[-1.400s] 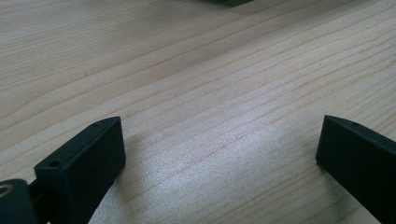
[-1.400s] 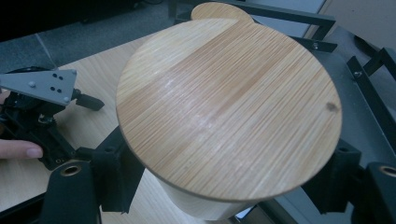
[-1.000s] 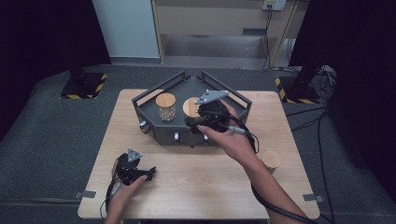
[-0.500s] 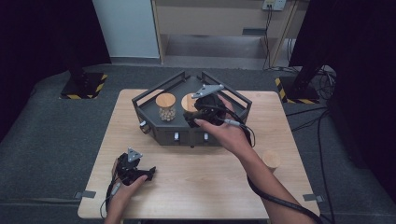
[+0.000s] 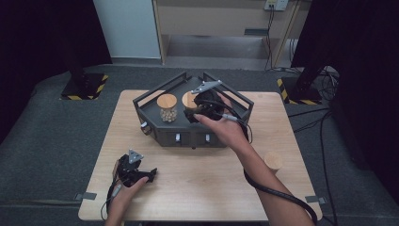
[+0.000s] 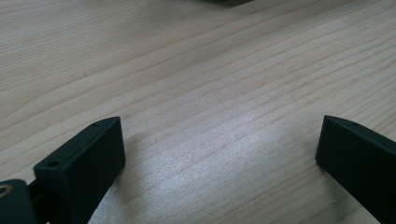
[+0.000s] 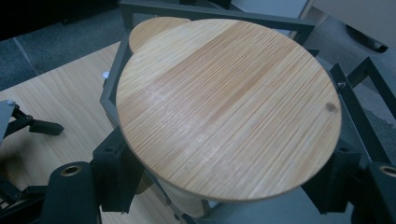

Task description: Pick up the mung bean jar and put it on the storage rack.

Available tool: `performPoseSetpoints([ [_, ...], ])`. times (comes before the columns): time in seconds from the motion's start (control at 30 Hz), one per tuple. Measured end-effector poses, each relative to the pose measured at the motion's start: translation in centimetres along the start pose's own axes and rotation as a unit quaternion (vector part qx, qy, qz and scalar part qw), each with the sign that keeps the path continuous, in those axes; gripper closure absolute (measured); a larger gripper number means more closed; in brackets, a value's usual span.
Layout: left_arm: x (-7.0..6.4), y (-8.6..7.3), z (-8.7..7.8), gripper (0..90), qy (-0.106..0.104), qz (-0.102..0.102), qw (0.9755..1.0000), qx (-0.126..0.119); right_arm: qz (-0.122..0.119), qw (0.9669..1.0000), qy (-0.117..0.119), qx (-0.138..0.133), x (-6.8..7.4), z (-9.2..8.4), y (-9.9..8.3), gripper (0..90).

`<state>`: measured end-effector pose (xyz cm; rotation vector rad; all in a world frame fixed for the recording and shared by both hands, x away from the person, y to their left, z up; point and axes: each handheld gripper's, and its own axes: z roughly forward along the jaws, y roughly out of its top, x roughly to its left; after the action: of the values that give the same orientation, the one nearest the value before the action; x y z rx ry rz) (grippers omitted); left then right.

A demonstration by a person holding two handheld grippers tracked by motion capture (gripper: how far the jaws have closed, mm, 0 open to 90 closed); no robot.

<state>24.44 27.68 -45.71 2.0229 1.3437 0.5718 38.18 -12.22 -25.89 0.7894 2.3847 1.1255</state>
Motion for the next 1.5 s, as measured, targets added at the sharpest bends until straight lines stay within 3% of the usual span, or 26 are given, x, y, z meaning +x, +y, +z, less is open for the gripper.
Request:
performPoseSetpoints([
  [0.63,0.0,0.0,0.0,0.0,0.0,-0.001,1.0,-0.001,0.015,0.9998,-0.004,0.014,-0.9,2.4,-0.2,25.5],
  [1.5,0.0,0.0,0.0,0.0,0.0,-0.001,1.0,-0.001,0.03,0.9993,-0.001,0.022,-1.2,4.7,-0.8,25.4],
])
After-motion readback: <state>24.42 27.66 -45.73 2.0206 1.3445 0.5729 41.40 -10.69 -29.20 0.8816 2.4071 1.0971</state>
